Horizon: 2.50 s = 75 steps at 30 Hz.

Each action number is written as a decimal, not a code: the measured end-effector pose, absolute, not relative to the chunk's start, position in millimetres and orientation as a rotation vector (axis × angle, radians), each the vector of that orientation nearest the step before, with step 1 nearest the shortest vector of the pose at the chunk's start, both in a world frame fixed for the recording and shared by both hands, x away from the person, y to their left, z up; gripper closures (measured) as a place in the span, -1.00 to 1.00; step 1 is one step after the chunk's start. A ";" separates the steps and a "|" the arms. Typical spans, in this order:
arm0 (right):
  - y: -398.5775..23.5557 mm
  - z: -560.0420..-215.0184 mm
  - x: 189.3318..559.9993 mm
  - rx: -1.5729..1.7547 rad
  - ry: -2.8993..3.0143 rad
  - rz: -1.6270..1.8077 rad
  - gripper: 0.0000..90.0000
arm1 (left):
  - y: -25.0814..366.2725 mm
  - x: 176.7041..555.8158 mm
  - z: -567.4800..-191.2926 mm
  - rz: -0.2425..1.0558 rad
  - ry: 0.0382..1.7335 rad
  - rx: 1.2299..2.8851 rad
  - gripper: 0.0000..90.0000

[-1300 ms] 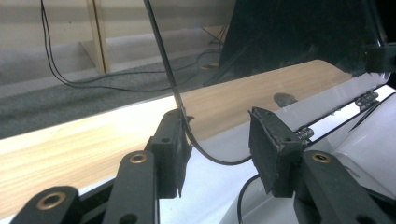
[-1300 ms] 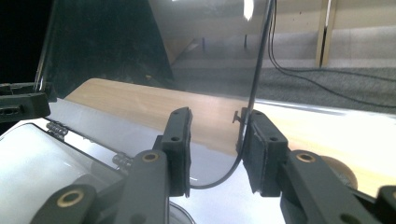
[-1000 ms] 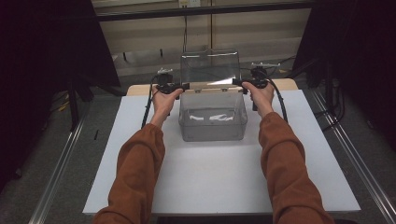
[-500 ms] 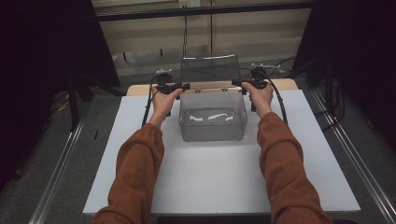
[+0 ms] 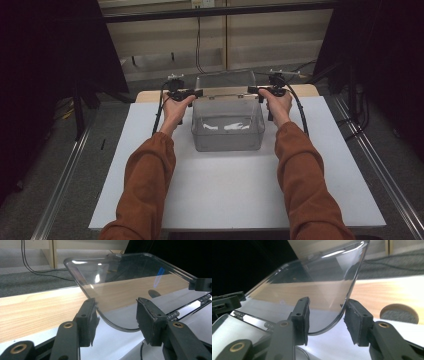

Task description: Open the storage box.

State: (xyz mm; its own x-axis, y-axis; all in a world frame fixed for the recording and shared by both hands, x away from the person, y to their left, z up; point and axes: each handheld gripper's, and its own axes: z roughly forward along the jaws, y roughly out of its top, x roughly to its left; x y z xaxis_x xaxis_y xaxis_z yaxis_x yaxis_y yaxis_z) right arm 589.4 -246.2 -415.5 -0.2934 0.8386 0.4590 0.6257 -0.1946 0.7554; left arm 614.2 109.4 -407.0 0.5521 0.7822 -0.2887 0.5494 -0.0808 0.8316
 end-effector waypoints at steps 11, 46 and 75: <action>-241.5 -418.7 590.7 1.757 1.785 1.472 0.07 | 106.7 614.6 -412.1 0.316 1.115 1.738 0.10; -235.8 -401.2 544.5 1.295 1.706 1.394 -0.92 | 139.1 567.5 -399.1 0.506 0.960 1.670 -0.93; -245.7 -398.7 449.8 1.143 1.616 1.337 -1.00 | 153.3 475.5 -396.3 0.610 0.831 1.615 -0.92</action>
